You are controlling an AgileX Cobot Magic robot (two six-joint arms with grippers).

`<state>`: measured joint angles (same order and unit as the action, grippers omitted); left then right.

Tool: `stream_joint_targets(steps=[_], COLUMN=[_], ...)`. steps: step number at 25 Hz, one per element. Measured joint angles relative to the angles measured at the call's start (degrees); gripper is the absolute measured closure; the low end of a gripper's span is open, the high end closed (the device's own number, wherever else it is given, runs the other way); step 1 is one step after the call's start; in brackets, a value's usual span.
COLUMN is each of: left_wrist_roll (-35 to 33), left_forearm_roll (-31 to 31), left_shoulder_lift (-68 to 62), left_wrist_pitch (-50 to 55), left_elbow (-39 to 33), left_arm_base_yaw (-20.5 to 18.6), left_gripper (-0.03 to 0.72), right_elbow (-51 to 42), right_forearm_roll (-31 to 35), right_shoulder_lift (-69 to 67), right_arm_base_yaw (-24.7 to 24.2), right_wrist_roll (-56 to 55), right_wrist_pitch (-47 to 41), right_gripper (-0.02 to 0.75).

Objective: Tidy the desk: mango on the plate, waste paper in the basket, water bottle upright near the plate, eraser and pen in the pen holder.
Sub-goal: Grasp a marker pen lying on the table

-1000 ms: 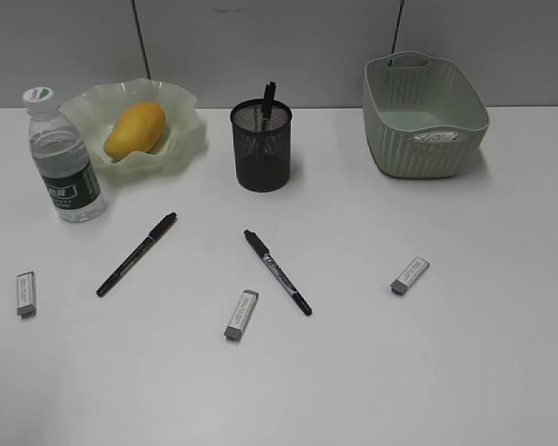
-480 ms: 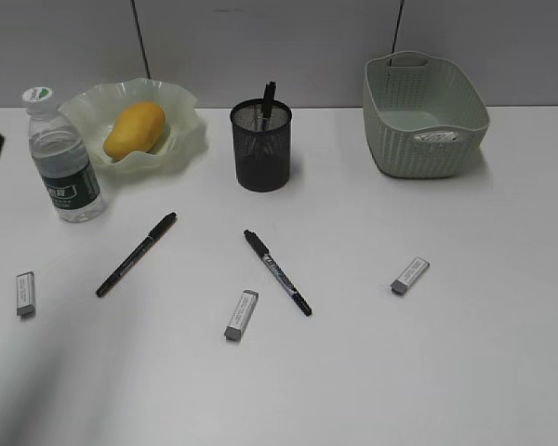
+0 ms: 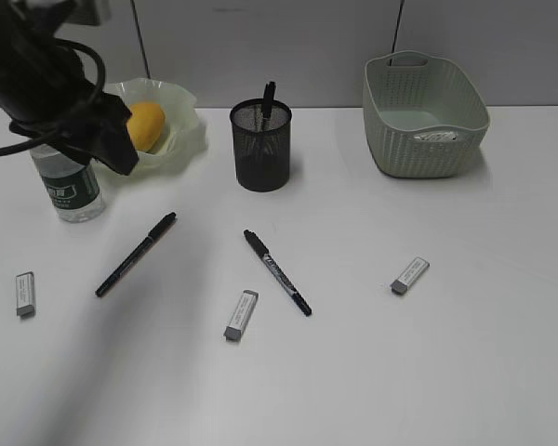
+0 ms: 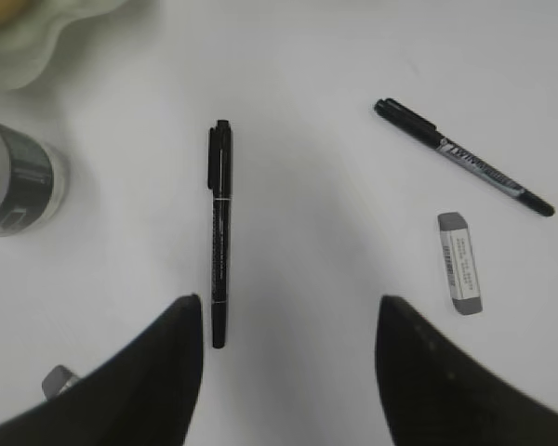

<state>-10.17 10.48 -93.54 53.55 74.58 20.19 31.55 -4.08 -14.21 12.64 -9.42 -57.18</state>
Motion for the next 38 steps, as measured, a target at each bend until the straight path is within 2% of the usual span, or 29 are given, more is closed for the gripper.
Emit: stream_joint_targets(steps=[8, 15, 25, 38], left_wrist_roll=[0.0, 0.0, 0.0, 0.0], left_forearm_roll=[-7.23, -7.04, -7.4, -8.14], left_shoulder_lift=[-15.55, -25.75, -33.86, -37.11], left_wrist_pitch=[6.1, 8.67, 8.4, 6.41], left_elbow=[12.36, 21.5, 22.8, 23.65], left_arm_base_yaw=[1.46, 1.52, 1.52, 1.52], left_gripper=[0.238, 0.235, 0.243, 0.293], right_elbow=[0.0, 0.0, 0.0, 0.0], right_forearm_roll=[0.0, 0.0, -0.05, -0.12], right_shoulder_lift=[0.0, 0.0, 0.0, 0.0], right_arm_base_yaw=[0.0, 0.0, 0.0, 0.0], right_wrist_roll=[0.0, 0.0, 0.05, 0.05], right_wrist_pitch=[0.05, 0.05, 0.23, 0.23], right_gripper=[0.262, 0.265, 0.267, 0.269])
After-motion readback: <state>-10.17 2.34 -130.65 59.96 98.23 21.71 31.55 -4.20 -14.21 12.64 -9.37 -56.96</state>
